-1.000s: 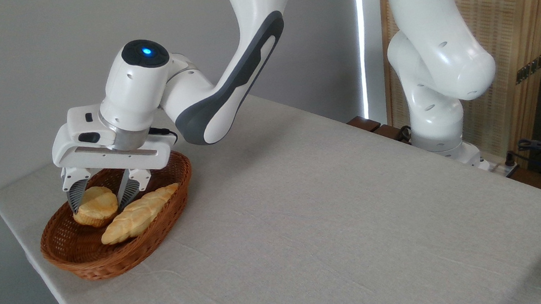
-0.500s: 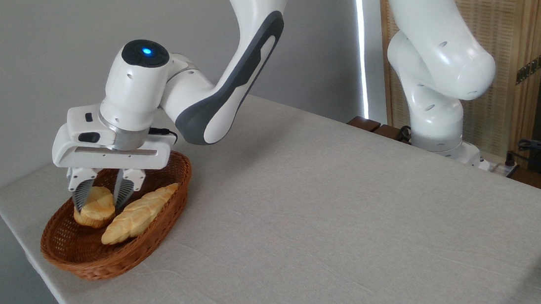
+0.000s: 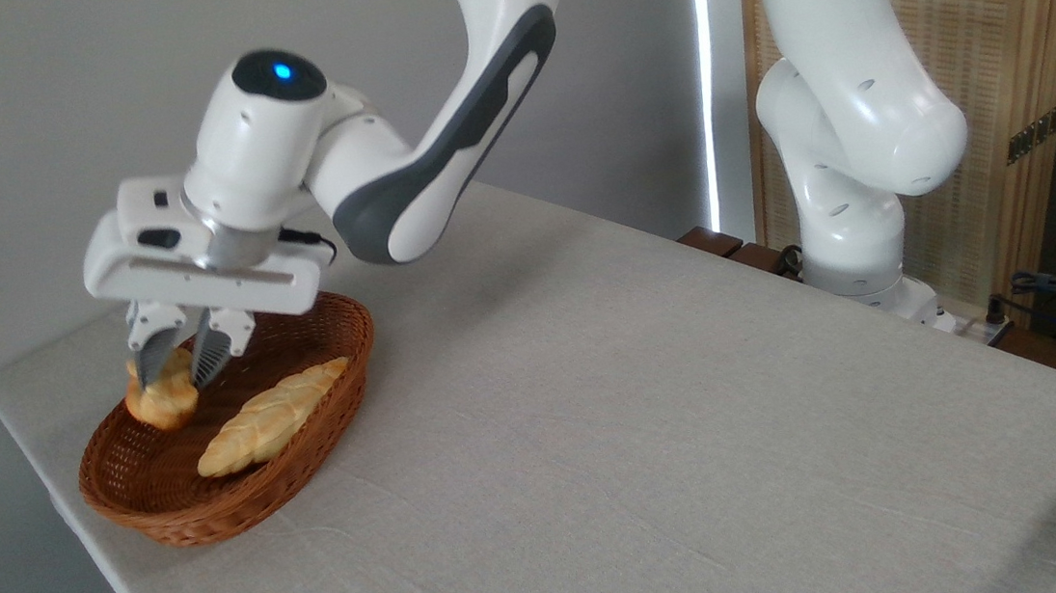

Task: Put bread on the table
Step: 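Lift the round bun out of the basket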

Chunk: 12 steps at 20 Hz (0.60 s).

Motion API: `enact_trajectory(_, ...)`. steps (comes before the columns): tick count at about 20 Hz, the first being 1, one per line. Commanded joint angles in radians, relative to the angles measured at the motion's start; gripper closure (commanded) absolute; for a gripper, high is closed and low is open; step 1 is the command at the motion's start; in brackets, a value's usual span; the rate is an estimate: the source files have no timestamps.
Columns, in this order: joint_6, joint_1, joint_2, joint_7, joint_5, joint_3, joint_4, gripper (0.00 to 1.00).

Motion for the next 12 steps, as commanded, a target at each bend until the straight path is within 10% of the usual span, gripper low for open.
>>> enact_trajectory(1, -0.182, 0.010, -0.122, 0.000, 0.120, 0.030, -0.013, 0.55)
enact_trajectory(7, -0.433, 0.009, -0.247, 0.070, 0.407, 0.136, -0.013, 0.54)
enact_trajectory(12, -0.637, 0.009, -0.267, 0.393, 0.416, 0.226, -0.018, 0.50)
